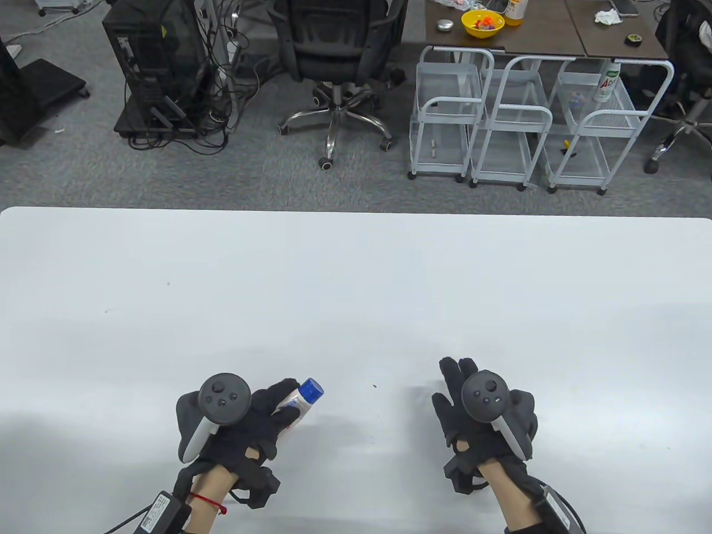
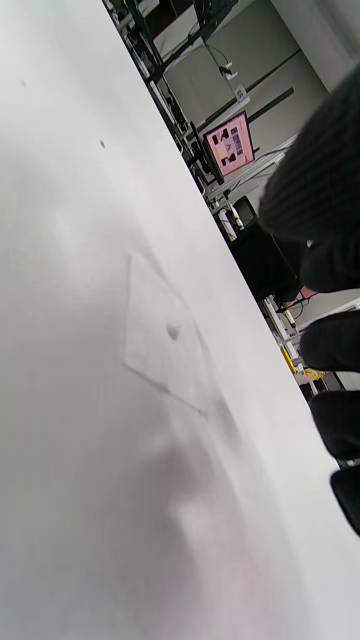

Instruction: Squeeze hand cream onto cotton pad

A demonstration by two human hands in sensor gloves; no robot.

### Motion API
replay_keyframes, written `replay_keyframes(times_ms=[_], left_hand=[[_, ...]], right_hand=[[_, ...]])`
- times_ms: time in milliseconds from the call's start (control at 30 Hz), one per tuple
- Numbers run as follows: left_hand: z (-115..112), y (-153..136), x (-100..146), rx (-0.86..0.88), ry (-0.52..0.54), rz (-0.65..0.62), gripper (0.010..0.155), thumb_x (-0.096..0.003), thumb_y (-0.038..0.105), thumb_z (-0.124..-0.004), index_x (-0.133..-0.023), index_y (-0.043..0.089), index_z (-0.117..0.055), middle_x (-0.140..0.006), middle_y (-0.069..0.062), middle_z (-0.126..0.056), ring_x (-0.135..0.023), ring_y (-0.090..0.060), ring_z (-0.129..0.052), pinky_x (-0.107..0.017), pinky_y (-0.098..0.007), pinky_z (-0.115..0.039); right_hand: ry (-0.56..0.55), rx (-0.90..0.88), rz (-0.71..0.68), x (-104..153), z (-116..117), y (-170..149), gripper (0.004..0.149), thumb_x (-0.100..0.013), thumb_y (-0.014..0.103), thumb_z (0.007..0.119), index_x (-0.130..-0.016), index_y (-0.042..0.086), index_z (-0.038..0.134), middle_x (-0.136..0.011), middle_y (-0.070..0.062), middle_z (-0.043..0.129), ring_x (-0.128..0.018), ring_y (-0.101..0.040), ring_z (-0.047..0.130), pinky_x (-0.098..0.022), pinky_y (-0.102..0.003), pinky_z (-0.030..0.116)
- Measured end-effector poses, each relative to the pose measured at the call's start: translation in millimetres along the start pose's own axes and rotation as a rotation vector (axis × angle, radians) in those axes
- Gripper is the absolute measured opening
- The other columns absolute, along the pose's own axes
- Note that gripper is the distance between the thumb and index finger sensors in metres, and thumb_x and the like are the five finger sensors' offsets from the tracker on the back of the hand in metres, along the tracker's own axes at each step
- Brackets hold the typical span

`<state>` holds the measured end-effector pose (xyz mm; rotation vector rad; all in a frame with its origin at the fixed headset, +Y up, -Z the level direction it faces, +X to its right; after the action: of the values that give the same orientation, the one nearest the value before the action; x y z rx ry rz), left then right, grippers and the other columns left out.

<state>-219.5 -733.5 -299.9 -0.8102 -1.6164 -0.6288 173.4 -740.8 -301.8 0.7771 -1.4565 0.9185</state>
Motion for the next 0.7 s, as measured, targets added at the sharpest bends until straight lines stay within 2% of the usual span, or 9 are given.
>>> replay_keyframes(times_ms=[67,200,267,400,500,633,700], left_hand=[[7,-7,-2,-0.044,0.044,0.036,0.062,-0.0402,0.037,-0.078,-0.101,0.034,-0.066,-0.086,0.006,-0.095,-0.064,-0.016,-0.101,-0.056,-0.047,-0.08],[19,-18,-8,-0.284,0.158,0.117,0.065,-0.04,0.027,-0.081,-0.102,0.029,-0.062,-0.094,0.004,-0.091,-0.072,-0.017,-0.101,-0.057,-0.046,-0.082],[18,-22,-13,-0.369,0.147,0.129,0.065,-0.0393,0.027,-0.082,-0.102,0.028,-0.063,-0.095,0.004,-0.092,-0.072,-0.017,-0.102,-0.056,-0.044,-0.084],[7,-29,-19,-0.429,0.088,0.165,0.065,-0.0394,0.025,-0.082,-0.101,0.029,-0.065,-0.098,0.002,-0.09,-0.076,-0.015,-0.102,-0.057,-0.041,-0.085],[4,-28,-21,-0.479,0.097,0.164,0.065,-0.0396,0.025,-0.082,-0.101,0.03,-0.064,-0.1,0.003,-0.087,-0.078,-0.015,-0.101,-0.058,-0.039,-0.085],[-4,-28,-23,-0.615,0.081,0.187,0.067,-0.0402,0.032,-0.082,-0.103,0.03,-0.06,-0.104,0.002,-0.082,-0.085,-0.018,-0.095,-0.062,-0.042,-0.081],[-6,-31,-24,-0.629,0.076,0.243,0.068,-0.041,0.035,-0.081,-0.105,0.029,-0.058,-0.106,0.002,-0.08,-0.09,-0.026,-0.089,-0.065,-0.048,-0.074]], right_hand=[[0.011,0.006,-0.018,3,1,5,0.069,-0.044,0.043,0.083,-0.107,0.03,0.059,-0.113,-0.013,0.053,-0.104,-0.056,0.049,-0.068,-0.069,0.048],[0.023,0.018,-0.052,8,5,14,0.071,-0.044,0.044,0.083,-0.108,0.03,0.055,-0.113,-0.013,0.051,-0.104,-0.057,0.049,-0.068,-0.069,0.048],[0.025,0.018,-0.059,9,6,15,0.073,-0.044,0.044,0.083,-0.109,0.03,0.052,-0.114,-0.013,0.049,-0.103,-0.058,0.048,-0.069,-0.069,0.047],[0.011,-0.013,-0.052,8,2,13,0.073,-0.044,0.045,0.082,-0.109,0.03,0.051,-0.114,-0.012,0.048,-0.103,-0.059,0.048,-0.069,-0.069,0.047],[0.009,-0.019,-0.044,8,1,11,0.073,-0.045,0.044,0.082,-0.109,0.029,0.052,-0.113,-0.013,0.049,-0.103,-0.058,0.049,-0.068,-0.069,0.047],[0.005,0.002,-0.038,8,3,11,0.073,-0.044,0.045,0.082,-0.109,0.029,0.052,-0.113,-0.013,0.05,-0.103,-0.059,0.05,-0.068,-0.069,0.048],[0.012,0.003,-0.038,8,4,11,0.073,-0.045,0.045,0.082,-0.109,0.029,0.052,-0.113,-0.013,0.049,-0.102,-0.059,0.05,-0.068,-0.069,0.048]])
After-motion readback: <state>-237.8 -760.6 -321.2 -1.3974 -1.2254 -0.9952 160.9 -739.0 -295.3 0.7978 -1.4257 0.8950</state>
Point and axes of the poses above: the tracker on the back of each hand, its own y axis roughly to the thumb side, its own x axis roughly from the fingertips to the wrist, z = x × y, the point moved 3 cm from there along -x, roughly from the wrist to the fingertips
